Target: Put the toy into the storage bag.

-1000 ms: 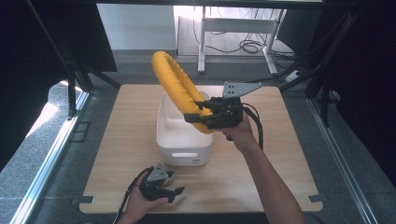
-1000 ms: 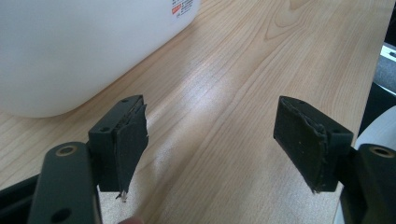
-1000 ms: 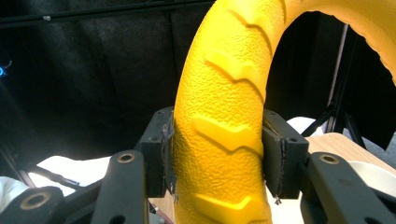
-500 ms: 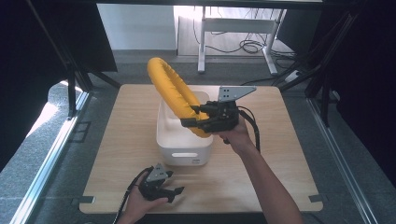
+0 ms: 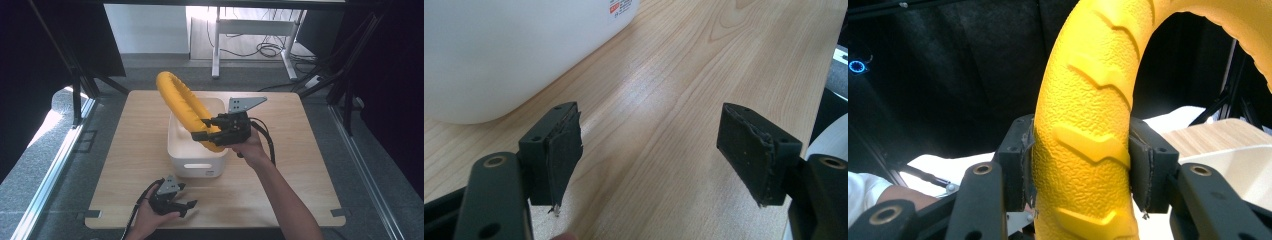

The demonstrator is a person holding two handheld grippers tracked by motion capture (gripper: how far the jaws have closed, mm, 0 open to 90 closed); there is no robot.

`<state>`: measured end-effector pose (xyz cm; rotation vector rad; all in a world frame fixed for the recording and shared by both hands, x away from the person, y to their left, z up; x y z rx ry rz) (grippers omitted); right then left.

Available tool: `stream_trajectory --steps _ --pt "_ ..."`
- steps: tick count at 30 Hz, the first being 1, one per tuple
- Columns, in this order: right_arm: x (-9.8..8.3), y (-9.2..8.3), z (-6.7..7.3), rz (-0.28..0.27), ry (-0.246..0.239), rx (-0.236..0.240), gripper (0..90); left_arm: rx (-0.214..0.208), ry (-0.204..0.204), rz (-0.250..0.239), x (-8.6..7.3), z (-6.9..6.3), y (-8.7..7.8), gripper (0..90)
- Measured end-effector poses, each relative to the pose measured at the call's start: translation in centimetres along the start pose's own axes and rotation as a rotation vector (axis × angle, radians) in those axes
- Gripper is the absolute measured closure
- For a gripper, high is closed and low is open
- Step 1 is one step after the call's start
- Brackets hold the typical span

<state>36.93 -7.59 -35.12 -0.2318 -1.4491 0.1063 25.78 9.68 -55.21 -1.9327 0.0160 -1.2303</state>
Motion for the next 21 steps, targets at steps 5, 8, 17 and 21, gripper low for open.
stream_trajectory --steps 5,8,17,21 --pt "-0.8 0.1 -0.4 0.006 0.014 -0.001 51.5 0.001 0.000 -0.001 0.0 0.0 0.0 26.0" --pt "-1.2 0.2 -0.6 0.012 0.022 -0.001 51.4 -0.003 0.001 0.004 0.0 -0.1 0.1 26.0" --pt "-2.2 0.4 -1.2 0.034 0.034 -0.011 51.2 -0.003 -0.001 0.000 0.0 0.0 0.0 26.0" --pt "-2.7 0.5 -1.5 0.040 0.052 -0.013 50.9 -0.003 0.001 0.000 0.0 0.0 0.1 26.0"
Point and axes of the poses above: each handheld gripper's, and its own axes: y roughly forward along the jaws, x roughly out of its top, z roughly to its left, the point moved 4 cm from there along y, roughly forward along the jaws, and after that the axes turned 4 degrees about -y, right-handed, at the moved point
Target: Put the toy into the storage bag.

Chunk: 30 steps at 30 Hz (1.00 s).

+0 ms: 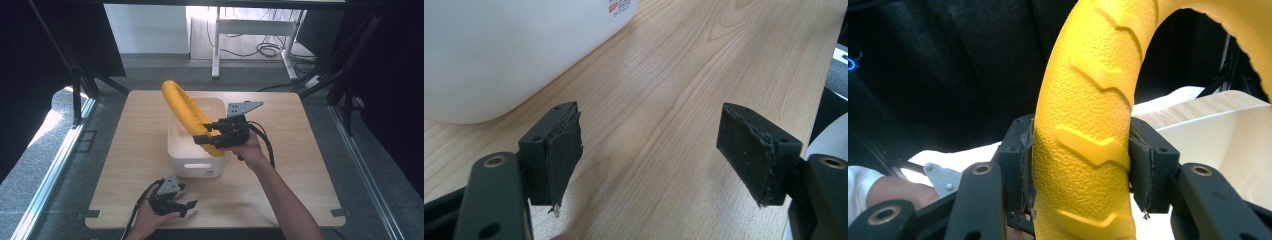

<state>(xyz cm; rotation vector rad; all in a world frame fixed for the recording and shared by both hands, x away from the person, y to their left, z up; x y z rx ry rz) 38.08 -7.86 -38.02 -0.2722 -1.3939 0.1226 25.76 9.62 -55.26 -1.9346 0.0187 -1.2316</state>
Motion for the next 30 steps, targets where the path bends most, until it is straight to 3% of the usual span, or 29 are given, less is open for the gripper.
stream_trajectory --steps 9,19,30 --pt "-0.8 -0.5 -0.4 0.013 -0.011 -0.032 50.1 0.001 -0.001 0.001 0.0 -0.1 0.0 26.0" --pt "-2.1 -1.6 -0.9 0.091 -0.045 -0.122 47.8 -0.012 0.009 0.009 0.0 -0.4 0.4 25.7" --pt "-1.8 -2.5 -0.6 0.057 -0.066 -0.187 37.5 -0.014 -0.007 0.001 0.2 -0.1 0.4 25.7"
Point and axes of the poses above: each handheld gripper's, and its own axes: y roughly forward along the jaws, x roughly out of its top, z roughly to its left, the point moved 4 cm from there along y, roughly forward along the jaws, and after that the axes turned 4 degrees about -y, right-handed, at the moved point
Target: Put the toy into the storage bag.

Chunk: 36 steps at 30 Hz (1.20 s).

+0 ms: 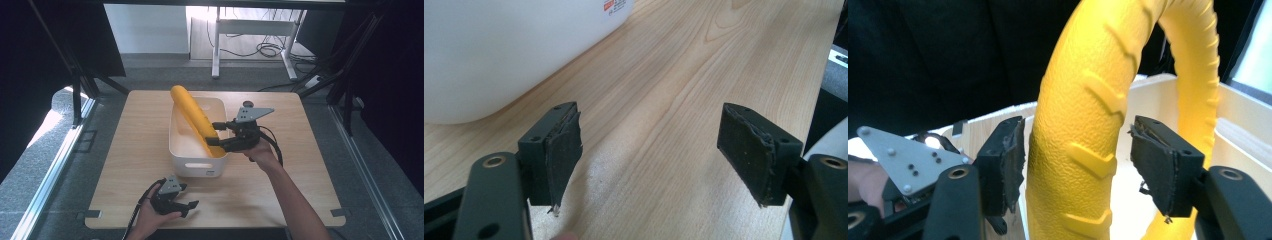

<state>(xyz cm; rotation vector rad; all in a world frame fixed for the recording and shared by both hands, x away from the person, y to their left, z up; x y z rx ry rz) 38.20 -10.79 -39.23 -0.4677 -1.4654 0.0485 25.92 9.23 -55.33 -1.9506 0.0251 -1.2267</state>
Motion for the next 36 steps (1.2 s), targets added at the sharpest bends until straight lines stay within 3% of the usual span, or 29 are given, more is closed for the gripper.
stream_trajectory --steps 7,14,24,36 --pt "0.3 -2.1 0.3 -0.079 0.009 -0.076 30.4 0.006 -0.005 -0.001 0.2 0.1 0.1 25.7" --pt "-1.3 -4.7 0.0 -0.115 0.030 -0.123 30.4 0.012 -0.001 0.003 0.2 0.2 0.0 25.7" --pt "-5.2 -8.9 0.5 -0.079 0.061 -0.253 33.0 0.022 0.011 -0.020 -0.2 -0.2 -0.9 25.9" --pt "-11.7 -12.7 0.6 0.002 0.131 -0.326 33.4 0.042 -0.012 -0.020 -0.4 0.0 -1.0 25.9"
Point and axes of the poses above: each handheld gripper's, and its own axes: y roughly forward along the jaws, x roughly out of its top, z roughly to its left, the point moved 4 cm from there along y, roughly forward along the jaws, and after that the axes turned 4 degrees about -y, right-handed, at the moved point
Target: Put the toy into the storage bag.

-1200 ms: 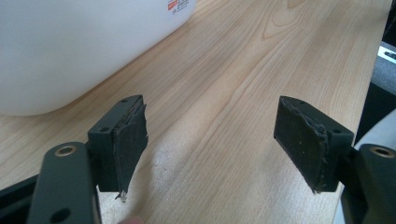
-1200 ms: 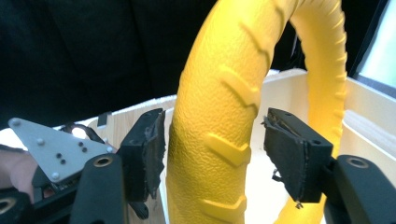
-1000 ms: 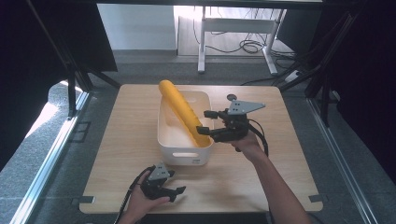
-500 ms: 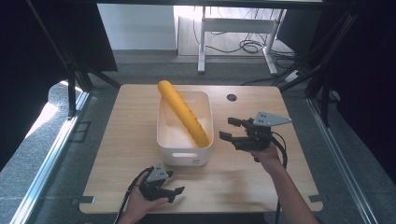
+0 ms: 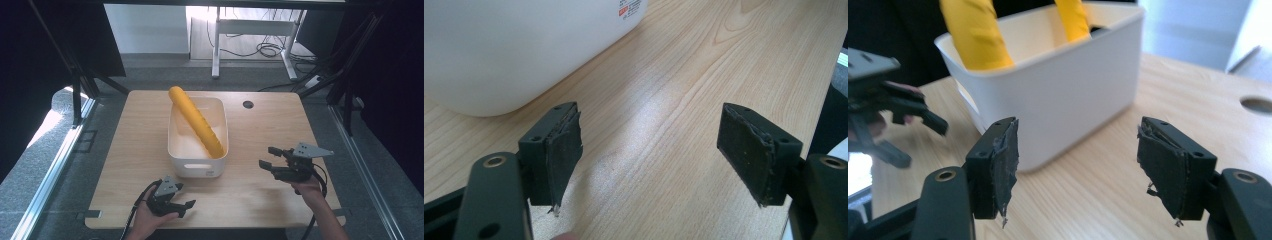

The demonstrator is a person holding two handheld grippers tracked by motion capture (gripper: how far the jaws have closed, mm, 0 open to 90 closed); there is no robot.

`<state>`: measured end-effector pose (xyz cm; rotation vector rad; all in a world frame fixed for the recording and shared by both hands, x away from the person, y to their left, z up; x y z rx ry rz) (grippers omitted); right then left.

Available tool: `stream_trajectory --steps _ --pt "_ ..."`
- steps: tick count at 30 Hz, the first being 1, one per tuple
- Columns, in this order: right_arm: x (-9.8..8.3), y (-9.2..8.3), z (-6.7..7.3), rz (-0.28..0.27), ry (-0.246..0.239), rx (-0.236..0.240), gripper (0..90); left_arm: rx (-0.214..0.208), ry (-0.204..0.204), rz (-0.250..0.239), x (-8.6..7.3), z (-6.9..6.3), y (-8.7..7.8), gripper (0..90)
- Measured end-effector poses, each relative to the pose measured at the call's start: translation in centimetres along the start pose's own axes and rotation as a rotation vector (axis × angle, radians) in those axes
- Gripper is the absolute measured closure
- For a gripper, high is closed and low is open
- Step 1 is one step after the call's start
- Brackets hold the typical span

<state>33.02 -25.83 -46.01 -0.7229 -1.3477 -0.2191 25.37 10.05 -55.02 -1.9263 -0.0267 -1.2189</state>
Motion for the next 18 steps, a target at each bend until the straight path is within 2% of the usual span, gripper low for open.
stream_trajectory --steps 7,13,18 --pt "-2.8 0.4 -0.8 0.056 0.036 -0.031 33.5 -0.001 0.002 -0.001 -0.1 0.1 0.0 25.9" --pt "-2.4 0.9 -0.7 0.033 0.042 -0.039 33.5 -0.002 0.005 0.006 -0.2 0.2 0.2 25.9" --pt "-2.6 1.1 -0.5 0.046 0.040 -0.042 34.5 -0.002 0.007 0.009 -0.2 0.2 0.3 25.9"
Point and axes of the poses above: each handheld gripper's, and its own axes: y roughly forward along the jaws, x roughly out of its top, z roughly to its left, the point moved 4 cm from there along y, roughly forward along the jaws, and after that the axes turned 4 degrees about -y, right-handed, at the moved point
